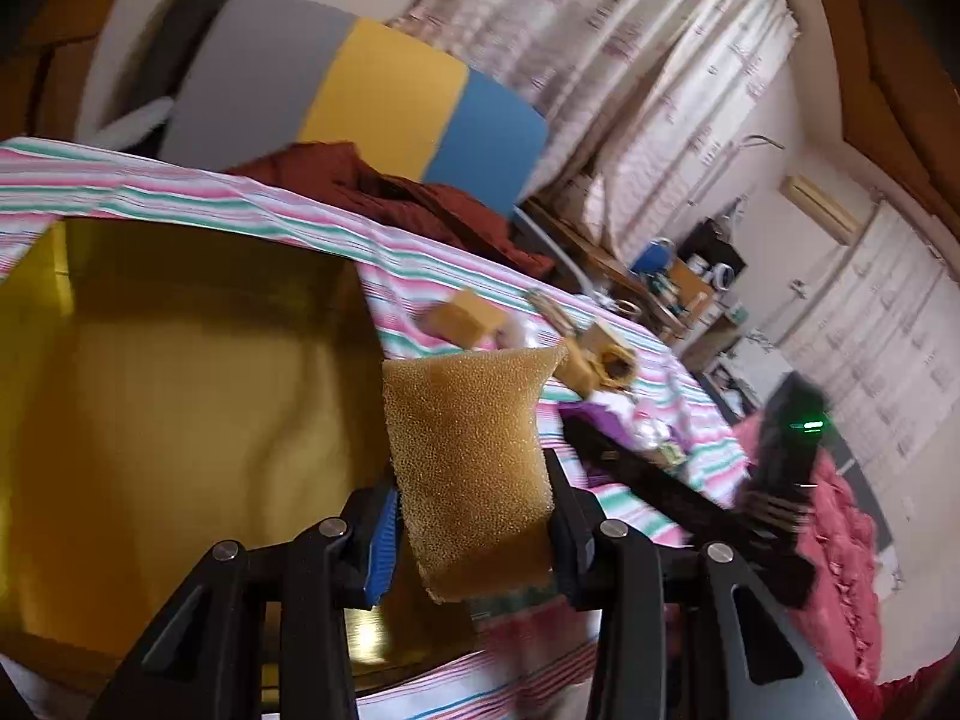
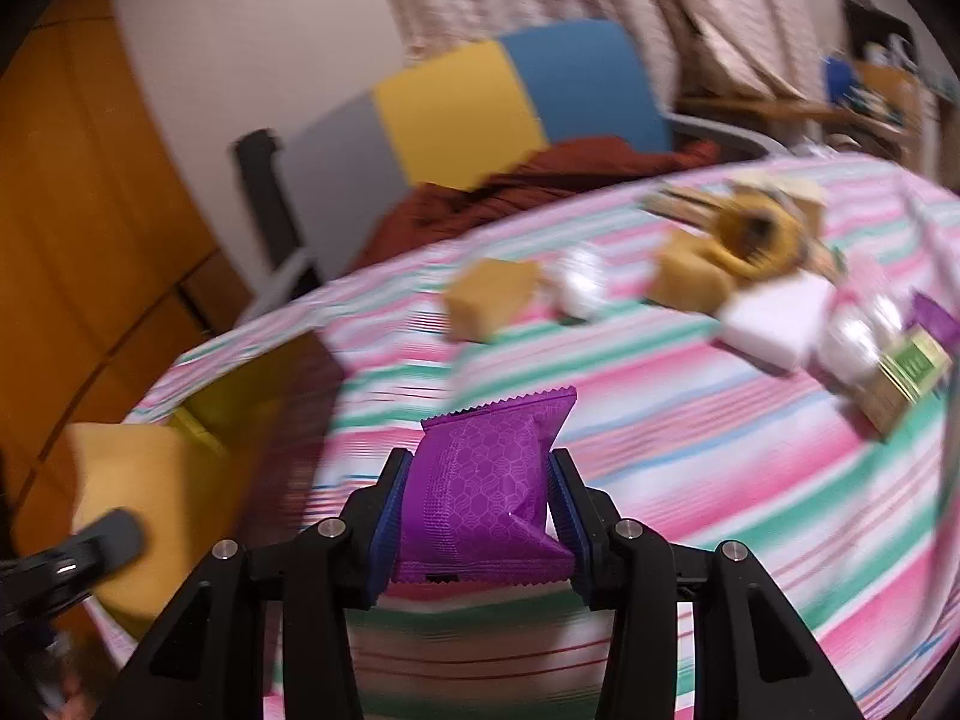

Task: Organize objects
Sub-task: 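Carry the sponge and purple packet to the gold tray with both tools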

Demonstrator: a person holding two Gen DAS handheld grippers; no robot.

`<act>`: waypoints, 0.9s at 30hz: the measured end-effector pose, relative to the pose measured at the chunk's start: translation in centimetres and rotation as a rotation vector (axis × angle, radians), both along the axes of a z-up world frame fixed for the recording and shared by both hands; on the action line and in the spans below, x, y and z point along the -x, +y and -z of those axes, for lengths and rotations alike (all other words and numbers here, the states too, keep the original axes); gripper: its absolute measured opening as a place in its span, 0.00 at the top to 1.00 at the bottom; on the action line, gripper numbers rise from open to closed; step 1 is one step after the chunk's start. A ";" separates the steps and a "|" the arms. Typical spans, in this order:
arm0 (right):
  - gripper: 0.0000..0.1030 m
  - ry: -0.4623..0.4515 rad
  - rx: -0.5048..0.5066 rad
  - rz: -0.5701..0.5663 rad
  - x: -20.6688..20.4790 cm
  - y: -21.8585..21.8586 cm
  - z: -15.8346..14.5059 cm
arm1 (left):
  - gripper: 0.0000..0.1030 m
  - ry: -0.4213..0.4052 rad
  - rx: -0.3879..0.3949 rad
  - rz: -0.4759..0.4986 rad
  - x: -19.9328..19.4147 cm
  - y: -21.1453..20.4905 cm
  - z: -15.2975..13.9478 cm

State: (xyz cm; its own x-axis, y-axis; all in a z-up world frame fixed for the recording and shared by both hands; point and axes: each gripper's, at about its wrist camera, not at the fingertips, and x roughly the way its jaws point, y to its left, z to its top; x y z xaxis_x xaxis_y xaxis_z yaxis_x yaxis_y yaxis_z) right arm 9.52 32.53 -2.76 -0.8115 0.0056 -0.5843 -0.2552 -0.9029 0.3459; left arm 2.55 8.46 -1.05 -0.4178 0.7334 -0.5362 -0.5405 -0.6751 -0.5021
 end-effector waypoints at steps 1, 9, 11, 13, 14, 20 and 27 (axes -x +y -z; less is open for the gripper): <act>0.55 0.014 -0.002 -0.033 0.2 -1.0 -0.6 | 0.60 0.008 0.012 -0.027 0.1 -1.1 0.0; 0.55 0.043 -0.007 -0.290 2.2 -9.5 -3.1 | 0.60 -0.007 0.088 -0.198 2.4 -7.6 1.0; 0.55 0.030 -0.006 -0.348 2.9 -11.6 -3.0 | 0.60 -0.020 0.102 -0.225 3.0 -8.9 1.2; 0.55 0.011 -0.007 -0.399 3.5 -13.5 -2.6 | 0.60 -0.042 0.140 -0.242 3.8 -9.9 1.5; 0.55 0.000 -0.009 -0.422 3.8 -14.5 -2.4 | 0.60 -0.046 0.157 -0.259 4.1 -10.5 1.6; 0.55 -0.050 -0.003 -0.497 4.8 -17.9 -1.0 | 0.60 -0.087 0.208 -0.309 5.1 -12.8 2.8; 0.50 -0.089 0.017 -0.538 6.1 -19.7 0.3 | 0.59 -0.090 0.276 -0.328 5.2 -13.1 3.6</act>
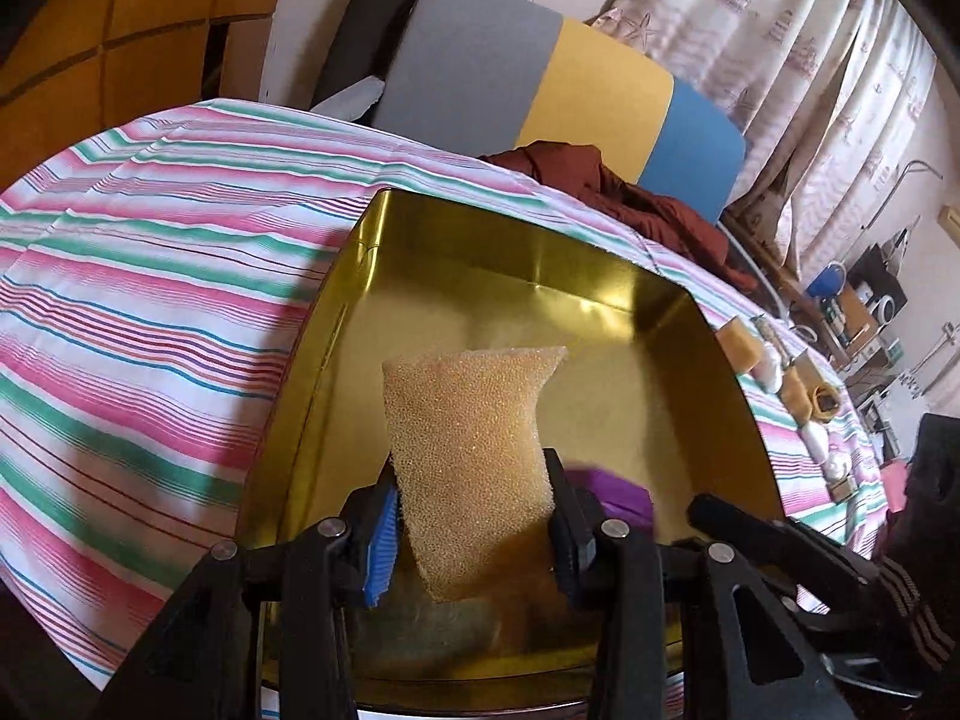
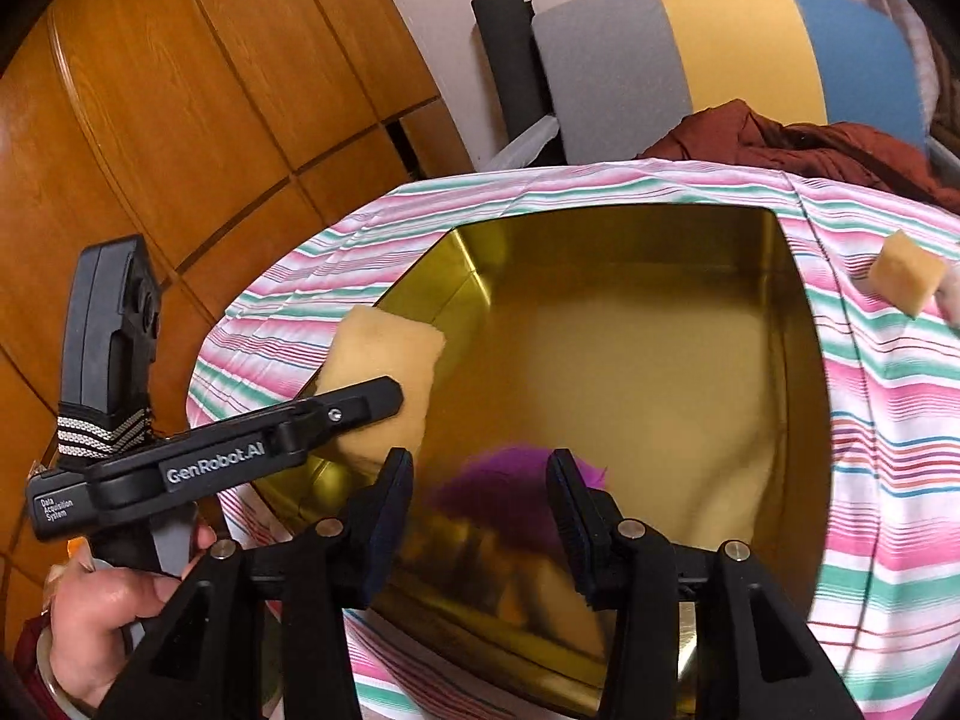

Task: Organize objects
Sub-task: 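Carry the sponge and purple packet to the gold tray with both tools, then open both tools to drop the sponge and packet into the tray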

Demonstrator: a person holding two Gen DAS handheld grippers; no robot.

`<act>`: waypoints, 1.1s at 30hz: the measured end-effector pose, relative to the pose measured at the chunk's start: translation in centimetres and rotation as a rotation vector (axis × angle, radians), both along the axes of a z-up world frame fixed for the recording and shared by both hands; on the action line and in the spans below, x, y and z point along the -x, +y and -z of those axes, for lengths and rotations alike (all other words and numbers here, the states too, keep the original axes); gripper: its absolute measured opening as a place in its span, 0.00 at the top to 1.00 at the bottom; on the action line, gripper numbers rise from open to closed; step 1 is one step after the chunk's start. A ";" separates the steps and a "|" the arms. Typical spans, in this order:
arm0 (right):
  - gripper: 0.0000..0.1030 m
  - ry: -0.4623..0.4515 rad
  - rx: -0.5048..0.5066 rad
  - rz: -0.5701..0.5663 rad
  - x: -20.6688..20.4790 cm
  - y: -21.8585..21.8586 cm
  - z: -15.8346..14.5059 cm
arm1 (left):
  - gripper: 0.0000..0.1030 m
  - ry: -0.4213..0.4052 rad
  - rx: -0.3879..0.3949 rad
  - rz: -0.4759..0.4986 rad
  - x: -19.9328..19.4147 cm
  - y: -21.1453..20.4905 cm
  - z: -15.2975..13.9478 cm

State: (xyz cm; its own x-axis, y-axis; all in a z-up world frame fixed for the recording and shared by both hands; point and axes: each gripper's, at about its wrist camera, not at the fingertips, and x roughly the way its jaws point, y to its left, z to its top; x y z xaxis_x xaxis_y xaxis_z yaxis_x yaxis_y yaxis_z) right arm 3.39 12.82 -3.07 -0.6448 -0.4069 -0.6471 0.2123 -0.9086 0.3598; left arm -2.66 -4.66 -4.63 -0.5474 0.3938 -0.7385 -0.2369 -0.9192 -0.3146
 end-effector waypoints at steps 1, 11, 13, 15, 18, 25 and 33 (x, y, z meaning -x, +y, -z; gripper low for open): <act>0.46 0.006 -0.002 0.000 -0.1 0.0 0.0 | 0.59 0.002 0.015 -0.007 0.0 0.0 0.0; 0.33 0.064 0.018 0.078 -1.7 2.3 -1.1 | 0.37 0.052 0.047 -0.112 -0.6 -0.3 -1.8; 0.32 0.070 0.026 0.095 -1.9 2.8 -1.3 | 0.37 0.070 0.035 -0.114 -0.8 -0.2 -2.5; 0.32 0.077 0.032 0.113 -2.1 3.4 -1.5 | 0.37 0.081 0.016 -0.114 -1.1 0.0 -2.9; 0.31 0.084 0.039 0.138 -2.3 4.2 -1.7 | 0.37 0.090 -0.018 -0.091 -1.7 0.8 -3.4; 0.28 0.101 0.042 0.204 -2.9 6.3 -2.1 | 0.37 0.127 -0.047 0.019 -3.2 3.9 -4.2; 0.27 0.110 0.030 0.315 -3.7 10.3 -2.4 | 0.37 0.144 -0.106 0.179 -5.3 8.1 -4.8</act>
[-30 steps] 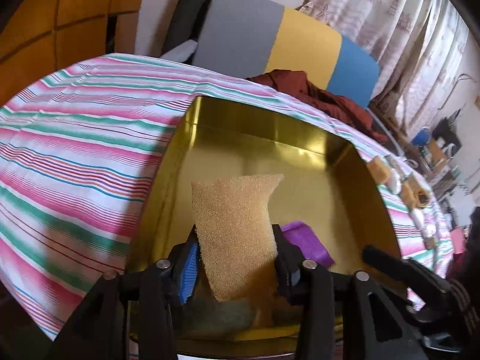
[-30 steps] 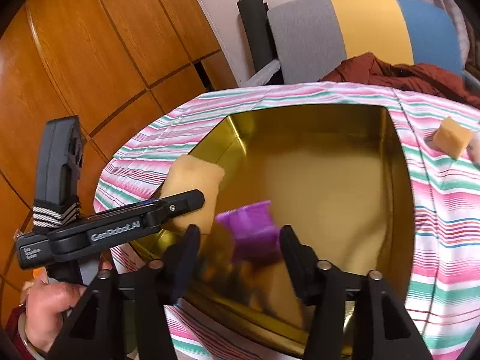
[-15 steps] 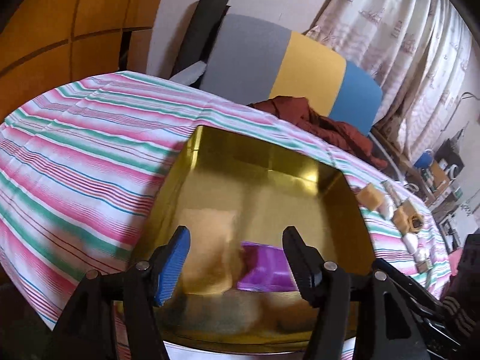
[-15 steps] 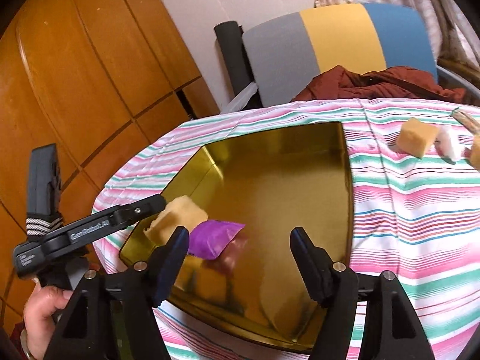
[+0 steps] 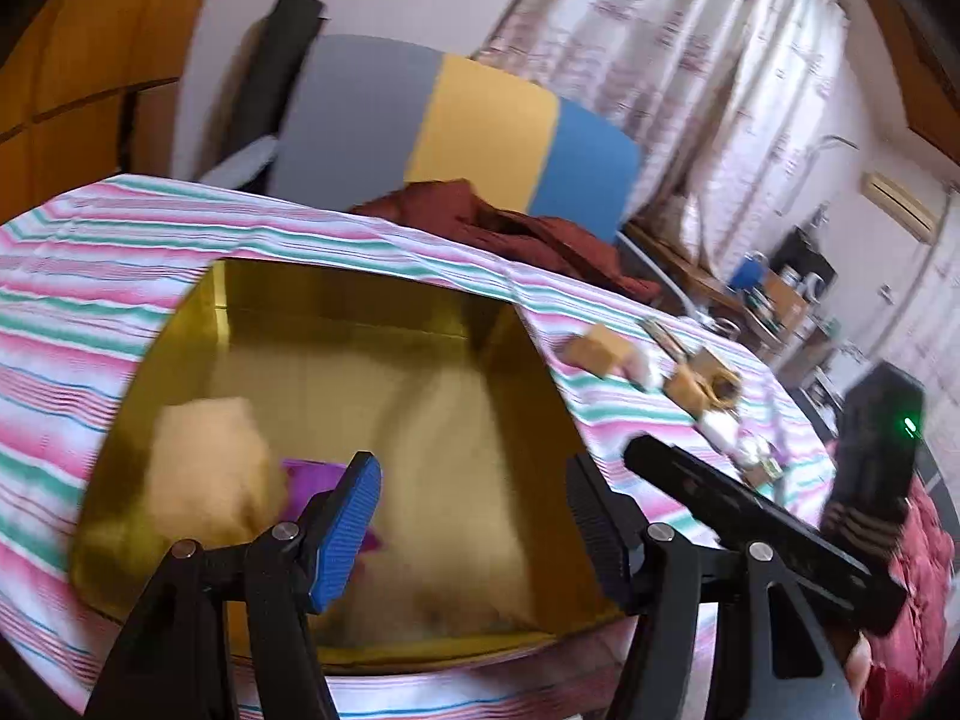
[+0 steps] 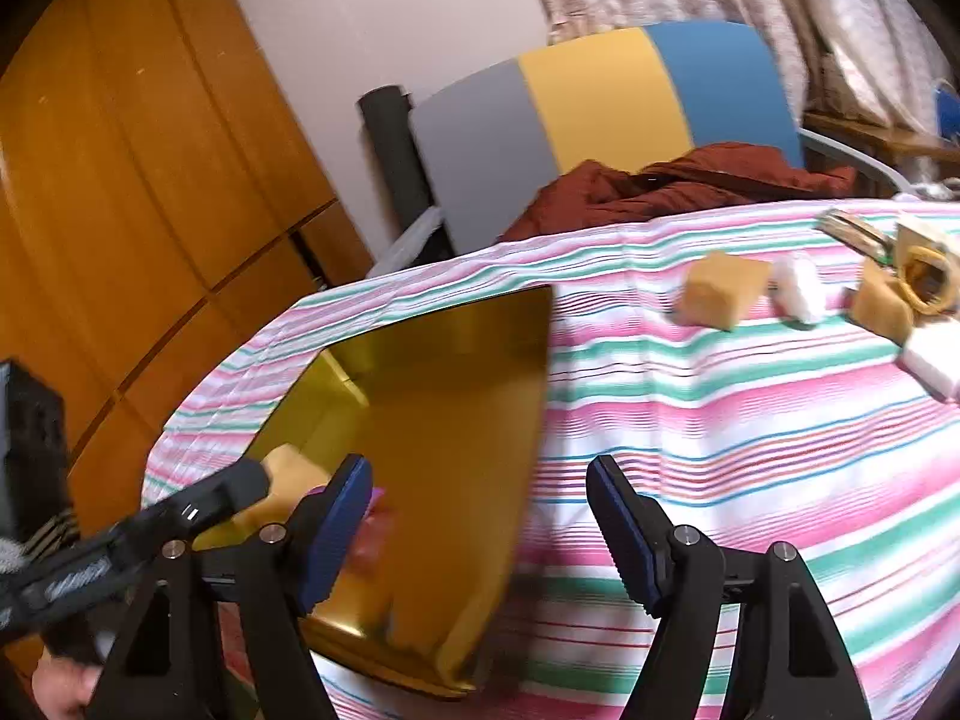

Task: Organize objects
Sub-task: 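Open both tools to drop the sponge and packet into the tray, then grasp a second yellow sponge with the left tool while the right tool grasps a plastic-wrapped bundle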

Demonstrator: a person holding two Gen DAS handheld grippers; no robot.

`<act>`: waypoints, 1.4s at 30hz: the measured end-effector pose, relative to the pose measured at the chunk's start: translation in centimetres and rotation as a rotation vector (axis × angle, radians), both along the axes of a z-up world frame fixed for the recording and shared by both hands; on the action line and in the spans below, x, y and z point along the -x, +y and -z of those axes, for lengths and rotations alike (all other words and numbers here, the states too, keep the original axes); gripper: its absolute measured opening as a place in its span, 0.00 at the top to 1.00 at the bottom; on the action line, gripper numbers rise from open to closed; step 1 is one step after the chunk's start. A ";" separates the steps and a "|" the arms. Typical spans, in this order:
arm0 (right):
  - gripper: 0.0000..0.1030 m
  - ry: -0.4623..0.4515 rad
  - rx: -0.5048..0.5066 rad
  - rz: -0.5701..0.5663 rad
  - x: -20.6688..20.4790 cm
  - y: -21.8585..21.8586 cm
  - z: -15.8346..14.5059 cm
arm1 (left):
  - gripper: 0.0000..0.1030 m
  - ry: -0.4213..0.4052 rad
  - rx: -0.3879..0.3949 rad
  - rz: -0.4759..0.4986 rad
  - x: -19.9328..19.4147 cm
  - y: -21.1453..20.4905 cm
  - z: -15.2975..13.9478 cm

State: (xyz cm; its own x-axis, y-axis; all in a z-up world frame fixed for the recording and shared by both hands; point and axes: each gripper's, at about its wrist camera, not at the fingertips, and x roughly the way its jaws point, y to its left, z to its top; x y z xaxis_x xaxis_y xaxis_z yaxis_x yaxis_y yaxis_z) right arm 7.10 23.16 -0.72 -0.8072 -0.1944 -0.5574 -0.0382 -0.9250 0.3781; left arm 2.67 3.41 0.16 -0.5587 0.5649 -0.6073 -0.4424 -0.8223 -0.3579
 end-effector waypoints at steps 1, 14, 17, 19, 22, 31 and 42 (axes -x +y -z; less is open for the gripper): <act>0.26 -0.003 0.002 0.016 -0.1 0.6 0.1 | 0.37 0.002 -0.001 0.014 -0.2 0.4 0.0; 0.24 -0.056 -0.035 0.165 -0.8 7.8 2.2 | 0.37 -0.033 -0.020 0.142 -2.7 5.6 0.7; 0.24 -0.079 -0.014 0.215 -0.7 10.3 3.1 | 0.37 -0.048 -0.027 0.168 -3.2 6.7 0.9; 0.24 -0.092 0.000 0.244 -0.7 11.8 3.7 | 0.37 -0.049 -0.019 0.196 -3.6 7.8 1.0; 0.24 -0.104 -0.004 0.272 -0.4 13.6 4.3 | 0.37 -0.051 -0.001 0.228 -4.0 9.5 1.1; 0.33 -0.091 -0.052 0.263 4.2 17.4 4.0 | 0.37 -0.066 0.026 0.271 -3.9 12.9 1.3; 0.40 -0.147 -0.152 0.274 12.2 20.5 4.1 | 0.37 -0.071 0.066 0.268 -2.6 15.1 1.5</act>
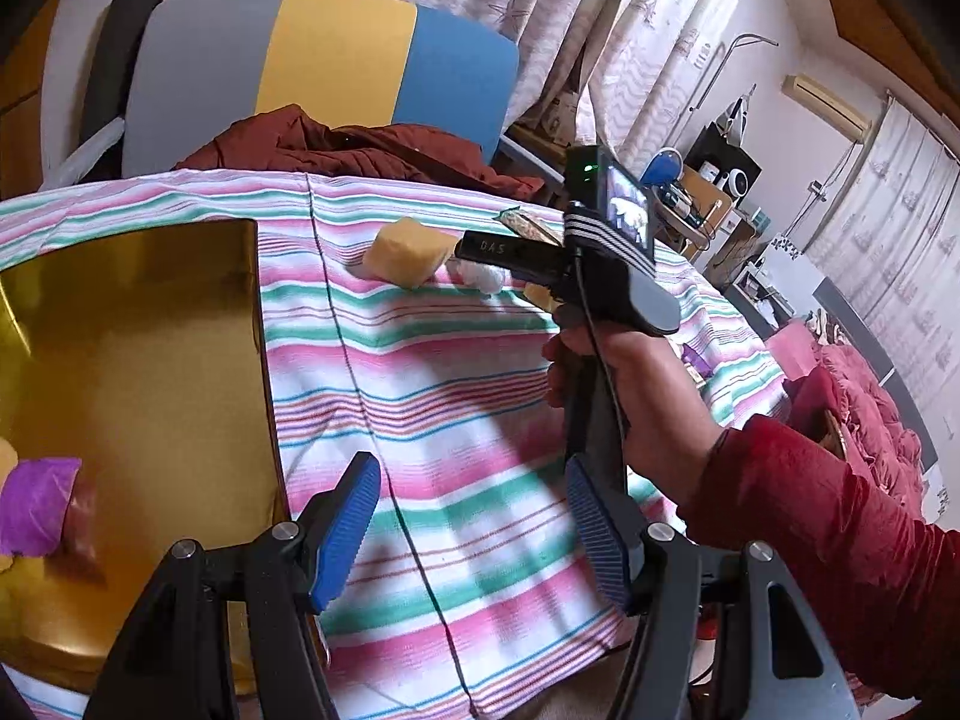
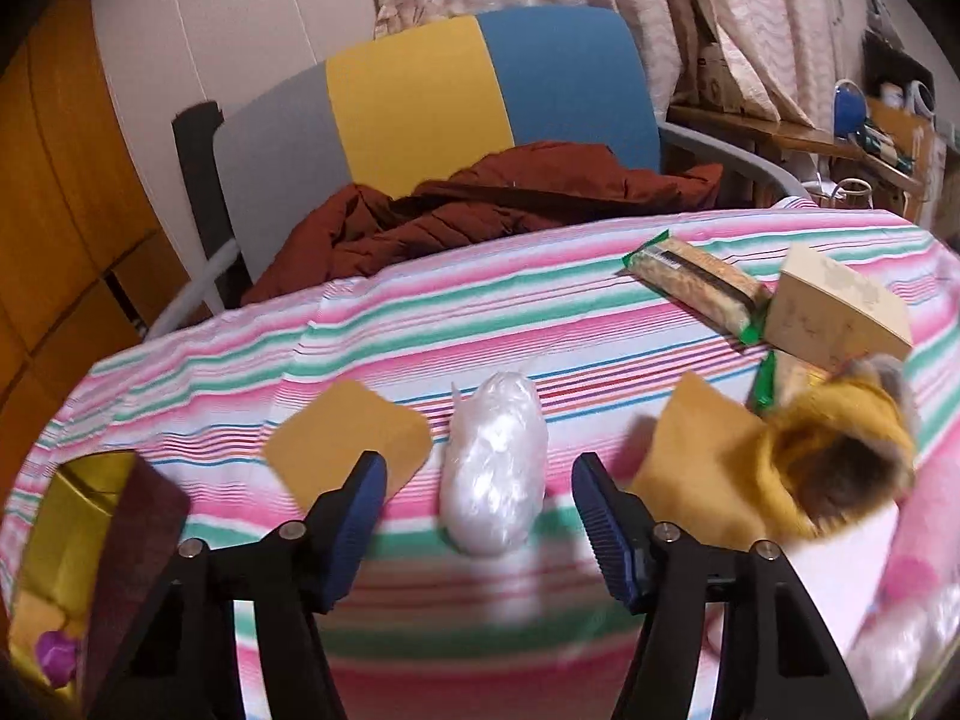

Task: Organize objects
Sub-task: 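Grasp a second yellow sponge with the left tool while the right tool grasps a plastic-wrapped bundle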

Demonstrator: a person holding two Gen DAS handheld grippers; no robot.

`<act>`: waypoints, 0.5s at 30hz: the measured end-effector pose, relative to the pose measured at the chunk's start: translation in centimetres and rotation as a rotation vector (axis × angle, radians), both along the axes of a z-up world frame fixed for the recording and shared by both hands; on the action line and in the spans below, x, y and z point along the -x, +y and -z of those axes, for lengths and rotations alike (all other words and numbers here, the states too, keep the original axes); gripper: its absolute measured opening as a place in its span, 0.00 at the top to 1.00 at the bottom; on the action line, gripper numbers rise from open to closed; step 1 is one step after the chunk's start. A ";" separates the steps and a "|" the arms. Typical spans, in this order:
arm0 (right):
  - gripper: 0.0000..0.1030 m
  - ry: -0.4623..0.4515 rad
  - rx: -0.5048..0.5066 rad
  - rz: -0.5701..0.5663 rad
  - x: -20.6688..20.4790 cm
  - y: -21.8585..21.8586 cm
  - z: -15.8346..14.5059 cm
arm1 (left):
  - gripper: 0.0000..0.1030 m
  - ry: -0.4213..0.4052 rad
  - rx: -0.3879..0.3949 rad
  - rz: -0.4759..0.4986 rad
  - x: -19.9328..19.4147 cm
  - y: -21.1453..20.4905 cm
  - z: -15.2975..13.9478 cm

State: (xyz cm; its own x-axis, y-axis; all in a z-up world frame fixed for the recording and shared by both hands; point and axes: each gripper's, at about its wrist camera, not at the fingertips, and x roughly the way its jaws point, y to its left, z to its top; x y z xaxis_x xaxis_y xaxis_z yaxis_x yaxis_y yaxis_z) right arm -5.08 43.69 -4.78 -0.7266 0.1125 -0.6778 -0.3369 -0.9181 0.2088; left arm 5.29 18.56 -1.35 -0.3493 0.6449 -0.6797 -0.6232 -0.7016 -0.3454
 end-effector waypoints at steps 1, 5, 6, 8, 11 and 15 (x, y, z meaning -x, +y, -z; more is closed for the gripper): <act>0.43 -0.013 0.017 0.005 0.4 0.3 0.4 | 0.37 0.001 0.002 0.000 0.2 0.2 -0.1; 0.60 -0.031 0.077 0.038 0.8 1.5 1.5 | 0.37 0.007 0.007 -0.001 1.3 1.2 -0.4; 0.63 -0.032 0.088 0.036 0.8 1.6 1.8 | 0.37 0.013 0.010 -0.001 1.7 1.6 -0.5; 0.66 -0.018 0.100 0.045 0.5 1.8 1.8 | 0.37 0.031 0.028 0.001 2.7 2.5 -0.7; 0.67 -0.007 0.105 0.045 0.0 1.7 1.9 | 0.37 0.043 0.057 0.002 4.5 4.0 -0.7; 0.67 0.004 0.091 0.068 -1.1 1.6 1.8 | 0.37 0.045 0.092 -0.003 7.2 6.2 -0.6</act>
